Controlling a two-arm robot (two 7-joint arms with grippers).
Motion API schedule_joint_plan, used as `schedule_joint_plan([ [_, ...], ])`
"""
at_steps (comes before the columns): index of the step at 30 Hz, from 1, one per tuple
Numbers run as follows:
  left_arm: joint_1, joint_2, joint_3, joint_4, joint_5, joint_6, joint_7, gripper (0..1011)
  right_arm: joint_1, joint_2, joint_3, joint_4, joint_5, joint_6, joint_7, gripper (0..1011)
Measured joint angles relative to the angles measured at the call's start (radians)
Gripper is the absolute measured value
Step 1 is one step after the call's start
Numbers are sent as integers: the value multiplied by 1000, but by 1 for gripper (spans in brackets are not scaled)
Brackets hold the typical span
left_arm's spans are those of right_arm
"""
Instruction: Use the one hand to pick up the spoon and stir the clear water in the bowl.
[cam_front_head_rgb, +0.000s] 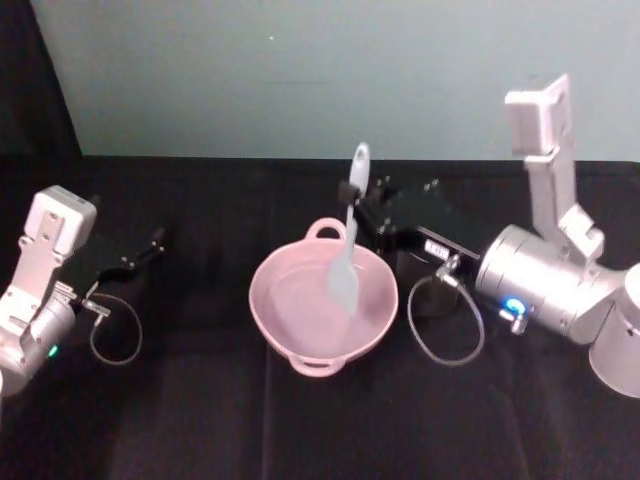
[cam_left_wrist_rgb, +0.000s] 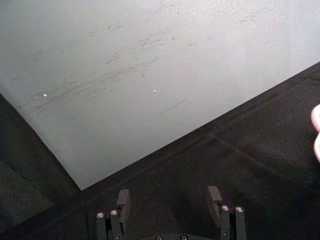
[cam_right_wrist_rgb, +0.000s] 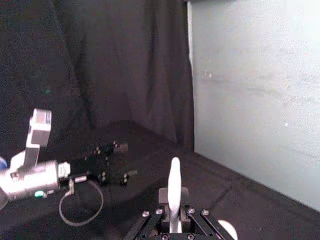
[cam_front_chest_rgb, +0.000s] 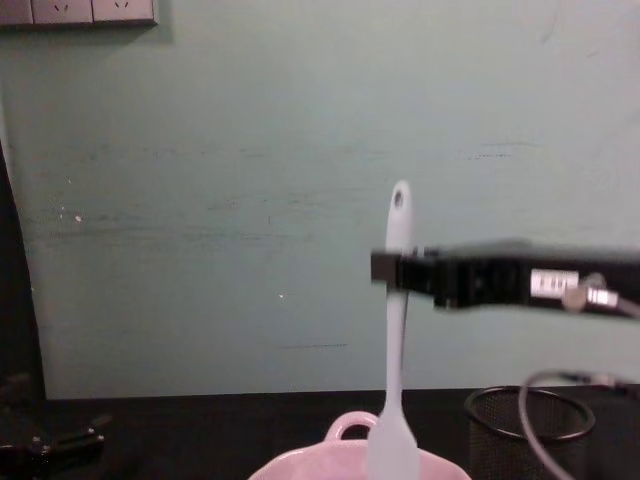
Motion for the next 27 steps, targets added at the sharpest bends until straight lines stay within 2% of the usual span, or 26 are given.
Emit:
schedule_joint_plan([
  [6, 0, 0, 0, 0, 0, 0, 0, 1011, -7, -3, -20, 40, -11, -26, 19, 112],
  [13, 0, 0, 0, 0, 0, 0, 0, 1011, -7, -28, -50, 80, -17, -48, 41, 112],
  [19, 0, 0, 0, 0, 0, 0, 0, 1011, 14, -66, -79, 121, -29, -65, 50, 112],
  [22, 0, 0, 0, 0, 0, 0, 0, 1011, 35, -97, -93, 157, -42, -81, 49, 112],
  [23, 0, 0, 0, 0, 0, 0, 0, 1011, 35, -97, -93, 157, -42, -81, 49, 112],
  [27, 0, 0, 0, 0, 0, 0, 0, 1011, 60, -137, -99, 208, -64, -109, 40, 112],
])
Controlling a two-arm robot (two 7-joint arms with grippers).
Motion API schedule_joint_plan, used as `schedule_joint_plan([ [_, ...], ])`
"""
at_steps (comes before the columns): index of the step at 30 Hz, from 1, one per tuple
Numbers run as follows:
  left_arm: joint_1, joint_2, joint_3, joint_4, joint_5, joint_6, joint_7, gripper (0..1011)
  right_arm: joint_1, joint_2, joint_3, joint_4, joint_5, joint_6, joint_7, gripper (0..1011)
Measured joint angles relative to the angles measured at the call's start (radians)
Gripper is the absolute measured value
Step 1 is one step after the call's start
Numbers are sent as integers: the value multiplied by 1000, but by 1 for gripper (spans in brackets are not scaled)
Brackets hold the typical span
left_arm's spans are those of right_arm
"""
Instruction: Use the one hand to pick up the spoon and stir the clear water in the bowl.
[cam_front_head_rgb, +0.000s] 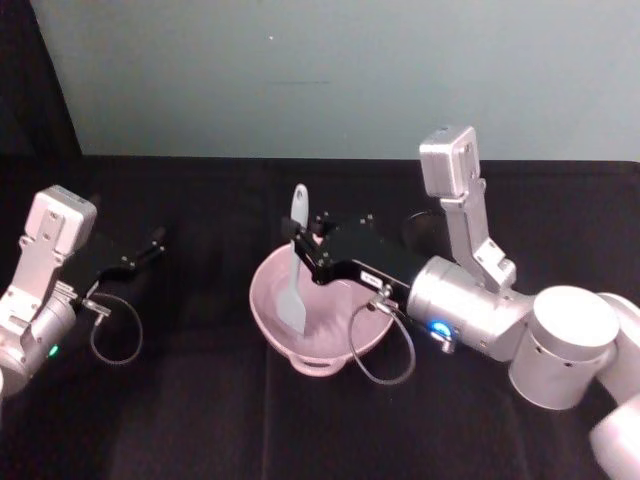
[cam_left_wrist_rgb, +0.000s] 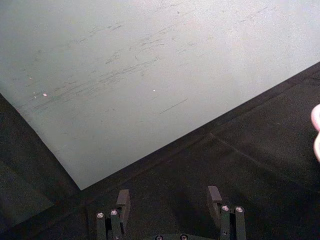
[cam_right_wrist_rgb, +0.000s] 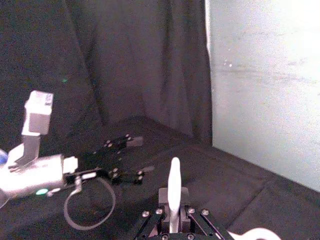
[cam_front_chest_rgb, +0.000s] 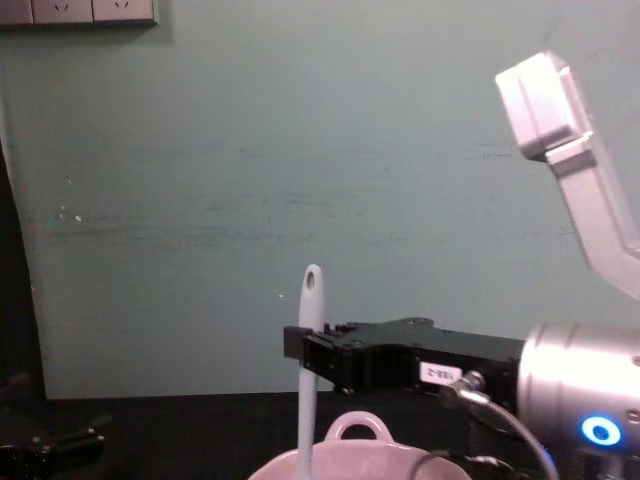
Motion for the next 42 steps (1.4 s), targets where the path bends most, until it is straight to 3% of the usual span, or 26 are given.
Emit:
schedule_joint_plan([
  [8, 0, 0, 0, 0, 0, 0, 0, 1011, 31, -51, 12, 73, -56, -48, -43, 112],
  [18, 0, 0, 0, 0, 0, 0, 0, 1011, 29, -49, 49, 90, -125, -71, -85, 112],
  [25, 0, 0, 0, 0, 0, 0, 0, 1011, -17, -3, 72, 12, -149, -41, -80, 112],
  [31, 0, 0, 0, 0, 0, 0, 0, 1011, -88, 32, 89, -90, -138, 2, -47, 112],
  [42, 0, 0, 0, 0, 0, 0, 0, 1011, -146, 24, 76, -165, -83, 20, -9, 112],
])
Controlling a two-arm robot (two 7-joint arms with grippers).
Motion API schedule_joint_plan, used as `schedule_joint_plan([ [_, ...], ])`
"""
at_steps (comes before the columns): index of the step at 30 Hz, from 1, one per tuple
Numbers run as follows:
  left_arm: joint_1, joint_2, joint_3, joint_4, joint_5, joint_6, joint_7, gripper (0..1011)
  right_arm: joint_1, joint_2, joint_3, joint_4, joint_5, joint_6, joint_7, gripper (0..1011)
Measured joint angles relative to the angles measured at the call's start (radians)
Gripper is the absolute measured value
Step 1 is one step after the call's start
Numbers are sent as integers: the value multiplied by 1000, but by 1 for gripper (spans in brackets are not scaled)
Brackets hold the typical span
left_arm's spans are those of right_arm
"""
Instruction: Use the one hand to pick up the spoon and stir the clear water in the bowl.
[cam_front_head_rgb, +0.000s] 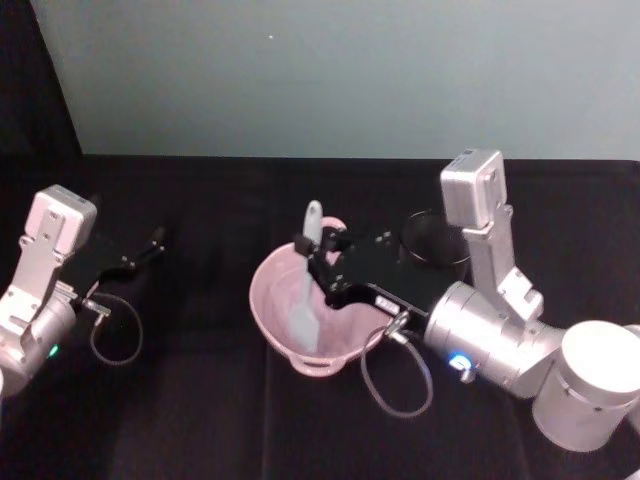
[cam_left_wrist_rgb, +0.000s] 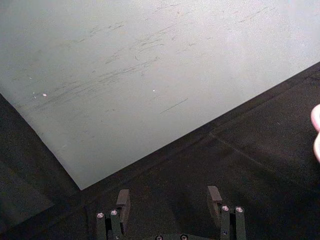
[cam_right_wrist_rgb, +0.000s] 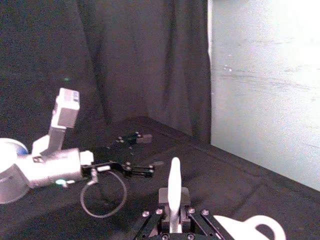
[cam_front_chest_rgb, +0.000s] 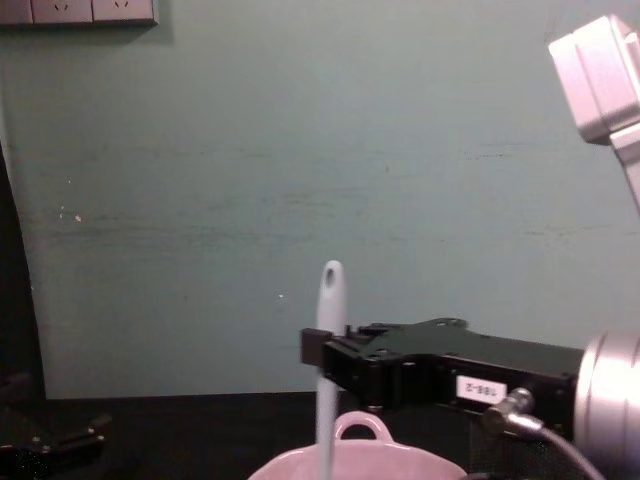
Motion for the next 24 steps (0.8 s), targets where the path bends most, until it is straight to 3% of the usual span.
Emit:
schedule_joint_plan([
  [6, 0, 0, 0, 0, 0, 0, 0, 1011, 18, -43, -28, 44, 9, -20, -2, 112],
  [12, 0, 0, 0, 0, 0, 0, 0, 1011, 54, -95, -38, 128, -26, -78, -36, 112],
  [18, 0, 0, 0, 0, 0, 0, 0, 1011, 89, -152, -19, 214, -86, -152, -95, 112],
  [24, 0, 0, 0, 0, 0, 0, 0, 1011, 97, -165, 9, 239, -140, -184, -142, 112],
])
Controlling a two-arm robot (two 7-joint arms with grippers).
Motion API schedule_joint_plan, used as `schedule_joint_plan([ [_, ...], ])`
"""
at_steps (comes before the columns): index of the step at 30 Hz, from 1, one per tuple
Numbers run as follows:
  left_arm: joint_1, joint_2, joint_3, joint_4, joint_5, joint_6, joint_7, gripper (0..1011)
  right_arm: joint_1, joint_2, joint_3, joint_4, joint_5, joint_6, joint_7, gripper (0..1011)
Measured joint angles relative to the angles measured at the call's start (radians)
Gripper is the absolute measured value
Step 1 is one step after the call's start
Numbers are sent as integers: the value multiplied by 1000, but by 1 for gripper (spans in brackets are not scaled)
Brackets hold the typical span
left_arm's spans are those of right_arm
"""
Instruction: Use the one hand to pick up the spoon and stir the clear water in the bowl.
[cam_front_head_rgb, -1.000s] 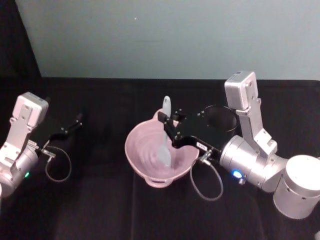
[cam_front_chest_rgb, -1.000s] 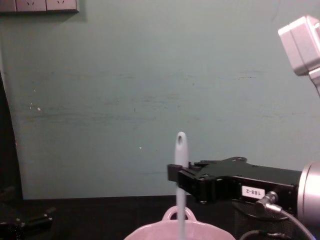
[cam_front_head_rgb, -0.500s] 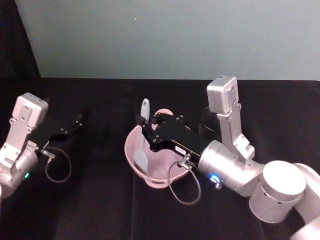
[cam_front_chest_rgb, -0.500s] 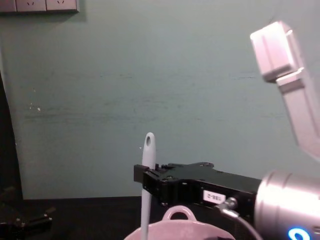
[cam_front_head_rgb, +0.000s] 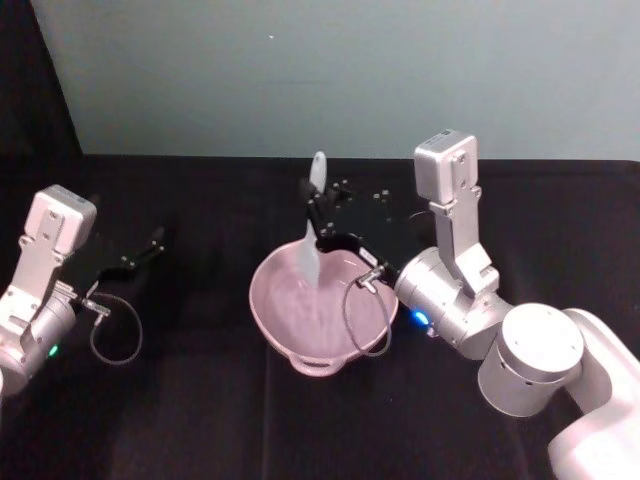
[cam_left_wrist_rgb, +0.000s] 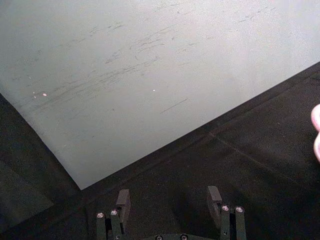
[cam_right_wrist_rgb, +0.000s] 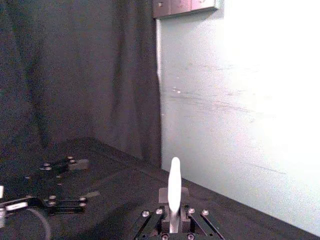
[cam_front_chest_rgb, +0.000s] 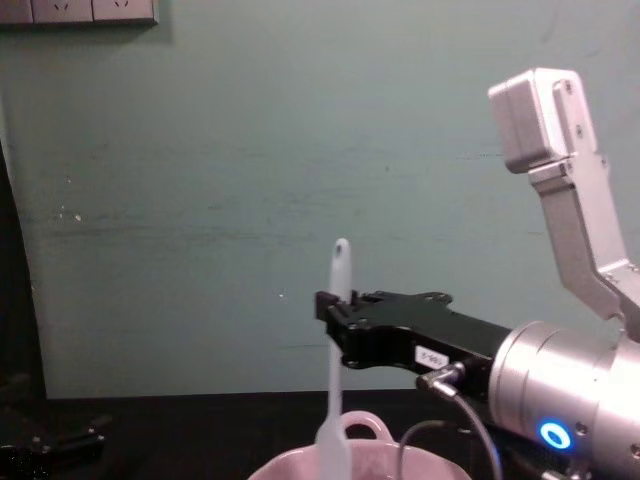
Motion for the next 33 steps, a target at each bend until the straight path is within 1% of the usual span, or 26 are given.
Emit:
schedule_joint_plan([
  [3, 0, 0, 0, 0, 0, 0, 0, 1011, -3, 5, 12, 0, -14, -2, -8, 112],
  [6, 0, 0, 0, 0, 0, 0, 0, 1011, -16, 20, 30, -14, -27, 2, -12, 112],
  [9, 0, 0, 0, 0, 0, 0, 0, 1011, -37, 43, 47, -47, -34, 19, -11, 112],
  [12, 0, 0, 0, 0, 0, 0, 0, 1011, -66, 70, 64, -93, -32, 48, 8, 112],
  [14, 0, 0, 0, 0, 0, 0, 0, 1011, -89, 87, 76, -130, -21, 75, 29, 112],
  [17, 0, 0, 0, 0, 0, 0, 0, 1011, -112, 102, 85, -168, 0, 103, 52, 112],
  [18, 0, 0, 0, 0, 0, 0, 0, 1011, -128, 112, 90, -197, 19, 124, 68, 112],
  [19, 0, 0, 0, 0, 0, 0, 0, 1011, -136, 116, 91, -209, 28, 133, 75, 112],
  [22, 0, 0, 0, 0, 0, 0, 0, 1011, -164, 129, 87, -256, 72, 166, 104, 112],
  [23, 0, 0, 0, 0, 0, 0, 0, 1011, -164, 129, 87, -256, 72, 166, 104, 112],
  [24, 0, 0, 0, 0, 0, 0, 0, 1011, -172, 132, 80, -268, 86, 174, 112, 112],
  [26, 0, 0, 0, 0, 0, 0, 0, 1011, -177, 131, 67, -276, 100, 179, 117, 112],
  [28, 0, 0, 0, 0, 0, 0, 0, 1011, -176, 128, 55, -277, 105, 180, 119, 112],
  [29, 0, 0, 0, 0, 0, 0, 0, 1011, -172, 121, 43, -272, 106, 179, 118, 112],
  [33, 0, 0, 0, 0, 0, 0, 0, 1011, -150, 97, 15, -242, 101, 166, 104, 112],
])
